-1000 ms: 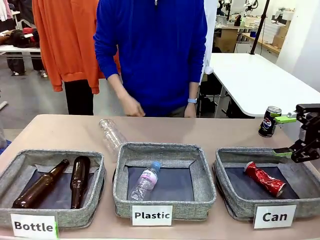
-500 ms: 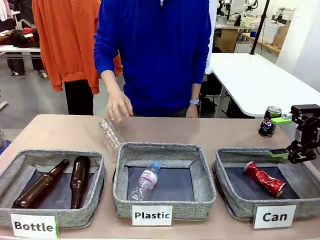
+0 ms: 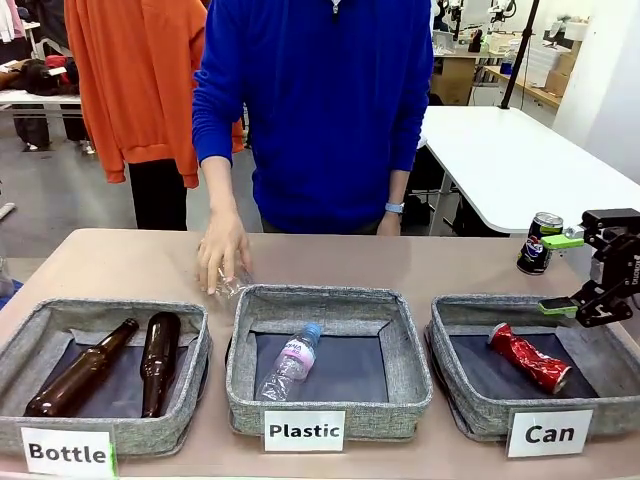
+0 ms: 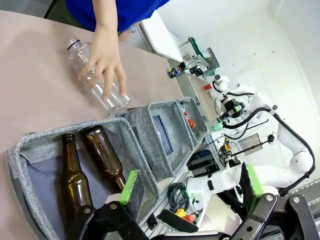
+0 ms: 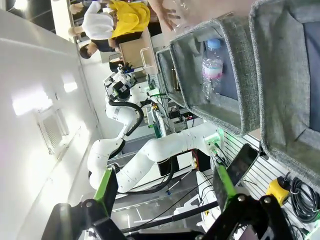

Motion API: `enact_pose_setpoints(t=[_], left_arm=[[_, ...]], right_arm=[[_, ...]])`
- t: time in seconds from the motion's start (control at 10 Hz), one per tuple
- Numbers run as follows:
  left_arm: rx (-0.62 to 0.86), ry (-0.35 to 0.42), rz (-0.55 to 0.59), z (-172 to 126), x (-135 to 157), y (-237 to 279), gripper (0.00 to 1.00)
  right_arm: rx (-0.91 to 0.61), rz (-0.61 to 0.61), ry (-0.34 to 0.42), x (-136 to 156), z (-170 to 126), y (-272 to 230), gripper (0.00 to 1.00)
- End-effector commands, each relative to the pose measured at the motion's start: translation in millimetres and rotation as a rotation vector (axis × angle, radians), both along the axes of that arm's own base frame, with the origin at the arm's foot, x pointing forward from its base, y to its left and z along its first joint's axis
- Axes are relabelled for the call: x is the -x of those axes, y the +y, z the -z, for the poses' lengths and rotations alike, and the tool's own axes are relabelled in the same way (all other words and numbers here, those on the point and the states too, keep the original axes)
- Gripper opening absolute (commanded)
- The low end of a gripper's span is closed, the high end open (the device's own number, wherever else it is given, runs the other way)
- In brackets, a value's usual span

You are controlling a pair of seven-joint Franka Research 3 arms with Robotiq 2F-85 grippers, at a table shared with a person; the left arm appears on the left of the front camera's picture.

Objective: Sort the can waste into the basket.
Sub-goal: Pick up the can waste from the table and place it in the right Fabric basket.

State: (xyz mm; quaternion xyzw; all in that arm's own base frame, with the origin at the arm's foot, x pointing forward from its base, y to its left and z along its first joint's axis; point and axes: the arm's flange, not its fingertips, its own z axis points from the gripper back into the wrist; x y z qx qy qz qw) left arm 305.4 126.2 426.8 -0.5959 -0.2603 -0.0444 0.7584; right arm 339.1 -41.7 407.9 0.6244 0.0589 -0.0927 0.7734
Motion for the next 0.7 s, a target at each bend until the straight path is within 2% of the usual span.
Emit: enact_pose_setpoints(t=[0.0, 0.1, 0.2, 0.3, 0.4, 0.6], left_arm=[[0.019, 0.006, -0.002, -5.9, 0.4, -0.4, 1.0], [0.019, 0.006, -0.002, -5.9, 0.4, -0.4, 1.0], [0.019, 0.006, -0.002, -5.9, 0.4, -0.4, 1.0], [0.019, 0.006, -0.002, -5.9, 0.4, -0.4, 1.0], [0.019, 0.006, -0.002, -5.9, 0.4, -0.4, 1.0], [0.019, 0.006, -0.002, -5.9, 0.4, -0.4, 1.0]], right_arm=[[0.179, 0.078, -0.288, 15.6, -21.5, -20.4, 1.0], [0.261, 0.137, -0.589, 24.1, -41.0, -48.4, 1.0], [0.422, 0.246, -0.901, 30.6, -54.2, -83.1, 1.0], [0.619, 0.325, -1.064, 35.4, -51.6, -112.0, 1.0], [0.757, 0.365, -1.117, 35.7, -41.4, -129.6, 1.0], [0.982, 0.458, -1.136, 21.0, -18.3, -146.5, 1.0]])
